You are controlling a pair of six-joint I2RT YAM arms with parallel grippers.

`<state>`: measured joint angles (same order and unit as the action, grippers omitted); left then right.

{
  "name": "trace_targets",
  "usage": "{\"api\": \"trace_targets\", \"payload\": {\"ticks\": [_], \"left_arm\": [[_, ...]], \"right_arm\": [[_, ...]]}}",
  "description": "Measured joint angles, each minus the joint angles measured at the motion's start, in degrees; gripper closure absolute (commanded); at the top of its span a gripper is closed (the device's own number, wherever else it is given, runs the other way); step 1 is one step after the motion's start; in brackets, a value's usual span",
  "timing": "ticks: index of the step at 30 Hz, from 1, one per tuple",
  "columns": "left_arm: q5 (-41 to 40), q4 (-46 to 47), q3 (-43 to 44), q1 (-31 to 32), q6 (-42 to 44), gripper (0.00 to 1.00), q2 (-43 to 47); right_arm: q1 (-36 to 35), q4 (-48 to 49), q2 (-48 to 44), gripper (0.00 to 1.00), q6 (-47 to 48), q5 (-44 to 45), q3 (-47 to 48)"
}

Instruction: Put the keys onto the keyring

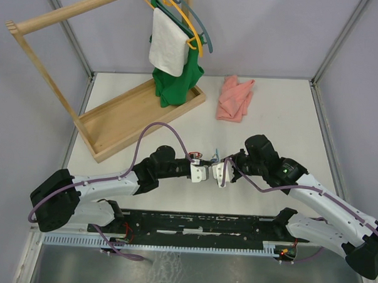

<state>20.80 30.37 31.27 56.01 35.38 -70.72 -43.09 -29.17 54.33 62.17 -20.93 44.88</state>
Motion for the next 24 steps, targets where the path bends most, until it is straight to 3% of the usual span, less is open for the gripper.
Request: {"api": "trace_targets", "payload": {"ticks": [24], "left_arm": [[-0.74, 0.02, 0.0, 0.0, -0.02, 0.97, 0.0]], "right_arm": [[0.0, 0.02, 0.0, 0.99, -0.81, 0.04, 0.0]]}}
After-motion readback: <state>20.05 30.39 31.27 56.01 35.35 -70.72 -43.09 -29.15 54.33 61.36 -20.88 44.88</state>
